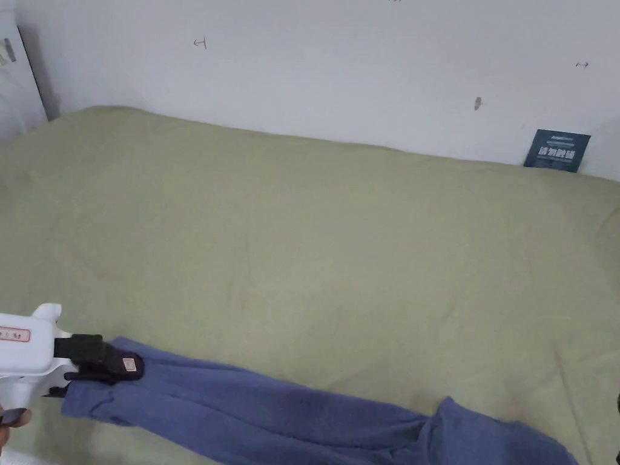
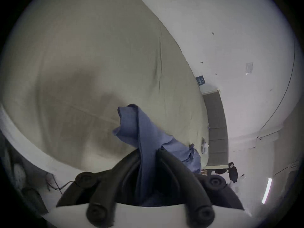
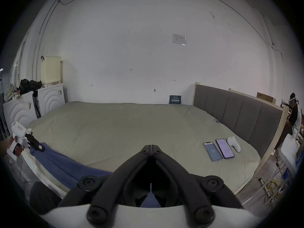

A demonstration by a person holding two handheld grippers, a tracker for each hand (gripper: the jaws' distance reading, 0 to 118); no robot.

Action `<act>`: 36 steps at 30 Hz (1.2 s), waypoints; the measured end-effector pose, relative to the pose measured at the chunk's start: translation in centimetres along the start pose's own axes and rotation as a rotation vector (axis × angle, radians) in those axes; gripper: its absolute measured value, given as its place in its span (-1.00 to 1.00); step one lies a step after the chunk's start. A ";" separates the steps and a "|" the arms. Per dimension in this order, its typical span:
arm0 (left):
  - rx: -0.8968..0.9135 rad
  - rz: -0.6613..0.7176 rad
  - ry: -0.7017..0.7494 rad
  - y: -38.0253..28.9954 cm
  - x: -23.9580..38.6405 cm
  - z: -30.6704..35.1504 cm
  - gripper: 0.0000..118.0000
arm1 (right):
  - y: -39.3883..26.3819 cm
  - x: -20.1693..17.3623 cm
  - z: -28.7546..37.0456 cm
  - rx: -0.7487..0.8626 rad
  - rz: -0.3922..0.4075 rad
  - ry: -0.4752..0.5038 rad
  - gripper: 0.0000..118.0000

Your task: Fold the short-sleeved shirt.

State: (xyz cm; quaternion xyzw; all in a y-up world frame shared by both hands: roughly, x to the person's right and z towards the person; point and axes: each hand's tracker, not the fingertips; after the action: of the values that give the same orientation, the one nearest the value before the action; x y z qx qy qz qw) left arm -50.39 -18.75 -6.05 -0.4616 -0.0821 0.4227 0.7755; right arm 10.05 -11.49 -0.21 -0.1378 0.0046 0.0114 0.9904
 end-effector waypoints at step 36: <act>-0.141 -0.443 0.148 -7.1 15.4 -16.5 -1.00 | -3.2 3.5 -0.8 -0.132 -0.170 0.036 -1.00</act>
State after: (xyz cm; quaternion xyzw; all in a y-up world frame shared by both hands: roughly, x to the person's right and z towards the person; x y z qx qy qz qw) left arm -28.03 -19.72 -13.72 -0.5152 -0.1535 0.2006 0.8190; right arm 13.66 -14.67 -0.14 -0.2027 0.0101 -0.0748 0.9763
